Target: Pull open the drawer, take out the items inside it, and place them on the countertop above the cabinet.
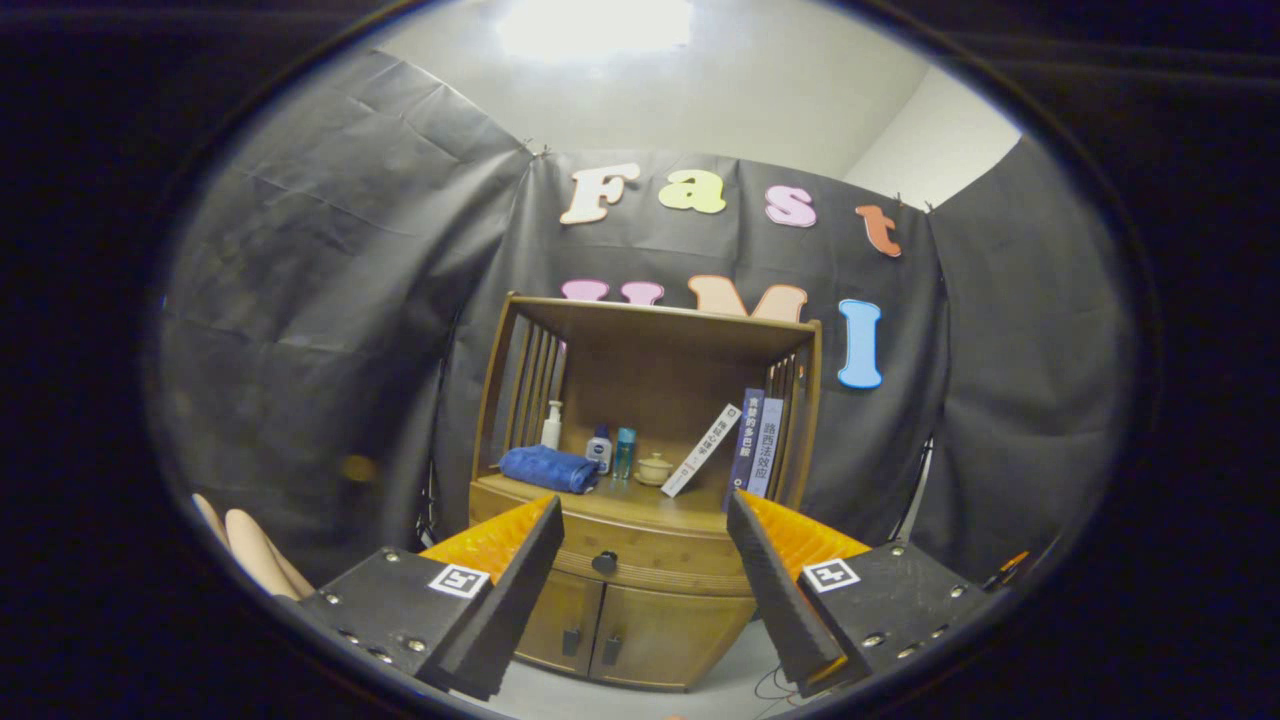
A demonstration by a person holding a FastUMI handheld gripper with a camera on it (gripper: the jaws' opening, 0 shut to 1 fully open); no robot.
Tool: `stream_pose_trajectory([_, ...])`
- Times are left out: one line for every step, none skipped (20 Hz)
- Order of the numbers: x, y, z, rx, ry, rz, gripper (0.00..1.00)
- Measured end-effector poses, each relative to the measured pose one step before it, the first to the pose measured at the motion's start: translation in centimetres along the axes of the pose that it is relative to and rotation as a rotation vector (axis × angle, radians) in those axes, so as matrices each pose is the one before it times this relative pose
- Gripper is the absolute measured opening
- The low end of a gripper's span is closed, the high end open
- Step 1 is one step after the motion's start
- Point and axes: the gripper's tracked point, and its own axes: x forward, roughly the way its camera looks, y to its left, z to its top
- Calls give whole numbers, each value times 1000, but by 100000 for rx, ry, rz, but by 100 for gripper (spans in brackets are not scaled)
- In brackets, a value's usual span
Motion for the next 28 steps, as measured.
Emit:
stream_pose_trajectory([14,169,-277,321,354,276,98])
stream_pose_trajectory([117,172,-193,403,296,354,98])
stream_pose_trajectory([84,86,-264,529,247,95,98])
stream_pose_trajectory([206,69,-309,409,520,159,98])
stream_pose_trajectory([344,176,-492,428,352,202,98])
stream_pose_trajectory([431,132,-436,212,620,140,98])
stream_pose_trajectory([492,163,-642,402,325,183,98])
stream_pose_trajectory([688,269,-523,1001,460,240,98])
stream_pose_trajectory([919,242,-669,936,-72,52,98])
stream_pose_trajectory([1115,87,-710,624,113,-918,98])
stream_pose_trajectory([1227,27,-920,297,38,-681,98])
stream_pose_trajectory([1339,164,-818,24,432,-930,98])
stream_pose_trajectory([1611,307,-1021,-651,391,-149,98])
stream_pose_trajectory([1477,298,-809,-1109,-387,-727,98])
stream_pose_trajectory([1532,230,-983,-1831,48,-537,98])
stream_pose_trajectory([1691,227,-1348,-1243,1035,-783,98])
stream_pose_trajectory([1619,472,-1627,-235,1929,361,98])
stream_pose_trajectory([1693,292,-1389,655,1023,-767,99])
stream_pose_trajectory([1857,55,-1639,330,2829,-351,99])
stream_pose_trajectory([1574,270,-1842,-1,4101,176,98])
stream_pose_trajectory([1451,263,-1674,1124,3825,440,98])
stream_pose_trajectory([1328,144,-904,1615,2081,59,99])
stream_pose_trajectory([1226,-19,-606,792,1378,-203,99])
stream_pose_trajectory([976,-45,-486,55,1136,-511,99])
stream_pose_trajectory([1016,99,-401,-1493,850,-75,99])
stream_pose_trajectory([690,122,-309,-2024,722,227,99])
stream_pose_trajectory([566,250,-429,-1418,761,784,99])
stream_pose_trajectory([485,259,-240,-1166,302,697,99])
